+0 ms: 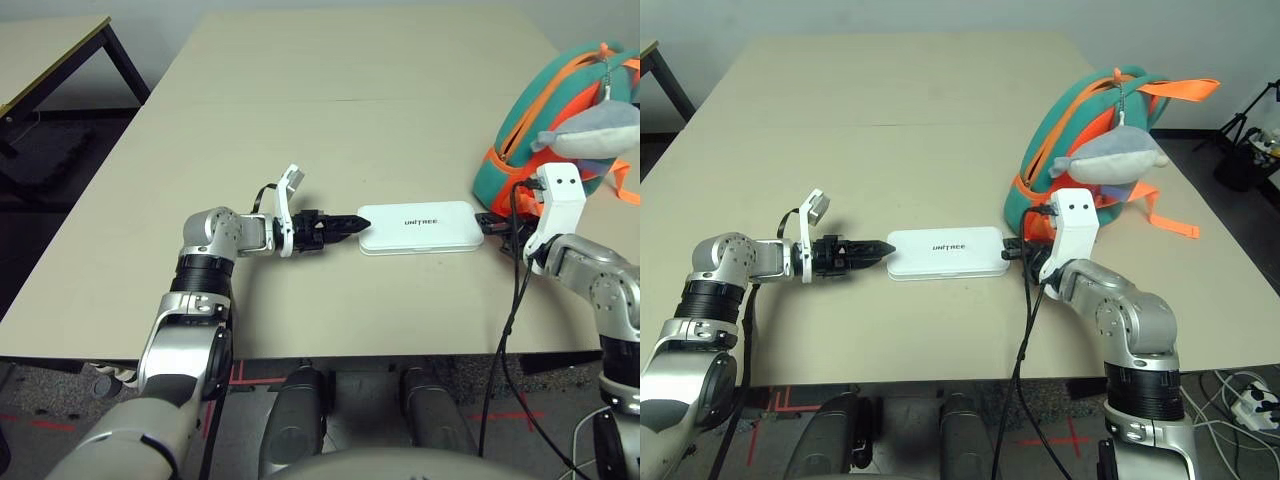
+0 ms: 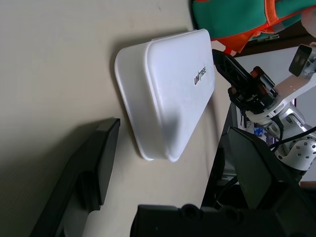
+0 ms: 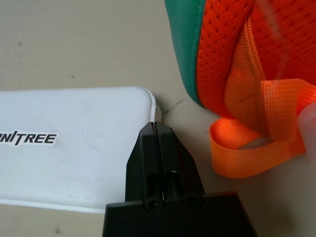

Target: Put the pencil case into the backpack and zip it.

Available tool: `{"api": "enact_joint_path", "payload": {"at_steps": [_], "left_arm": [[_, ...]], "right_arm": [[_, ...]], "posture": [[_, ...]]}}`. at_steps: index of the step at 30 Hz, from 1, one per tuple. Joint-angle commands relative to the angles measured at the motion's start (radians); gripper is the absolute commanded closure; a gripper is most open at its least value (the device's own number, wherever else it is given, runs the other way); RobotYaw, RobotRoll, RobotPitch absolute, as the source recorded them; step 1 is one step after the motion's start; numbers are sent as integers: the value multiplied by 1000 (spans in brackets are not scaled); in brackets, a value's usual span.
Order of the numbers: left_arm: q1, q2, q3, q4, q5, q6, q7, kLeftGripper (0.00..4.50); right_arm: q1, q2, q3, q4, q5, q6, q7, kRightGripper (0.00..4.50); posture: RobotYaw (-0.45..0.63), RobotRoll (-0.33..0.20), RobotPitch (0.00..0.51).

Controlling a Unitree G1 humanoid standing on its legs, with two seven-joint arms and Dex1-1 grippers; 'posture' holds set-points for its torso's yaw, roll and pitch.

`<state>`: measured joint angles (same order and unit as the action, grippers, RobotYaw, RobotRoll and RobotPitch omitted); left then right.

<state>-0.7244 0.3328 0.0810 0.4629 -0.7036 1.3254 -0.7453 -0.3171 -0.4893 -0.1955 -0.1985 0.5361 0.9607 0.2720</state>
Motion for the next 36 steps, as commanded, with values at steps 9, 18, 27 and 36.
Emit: {"api": "enact_joint_path", "payload": {"at_steps": [9,18,27,36], "left_arm": [[45,-16,-23,-15,26,20,22,0],[43,-17,-20,-18,26,22,25,0],[51,-12,-3,-31,22,39,35,0],[70,-15,6,-57,17,57,48,0]], "right_arm": [[42,4,-69,-35,-19,-73,1,4487],[61,-17,26,-4,-126,-68,5,4487],[27,16,126,12,-167,-72,34,4487],[10,41,179,5,-188,-89,68,4487]], "posture": [[21,0,126],[36,0,119],[53,0,118],[61,0,119]]}}
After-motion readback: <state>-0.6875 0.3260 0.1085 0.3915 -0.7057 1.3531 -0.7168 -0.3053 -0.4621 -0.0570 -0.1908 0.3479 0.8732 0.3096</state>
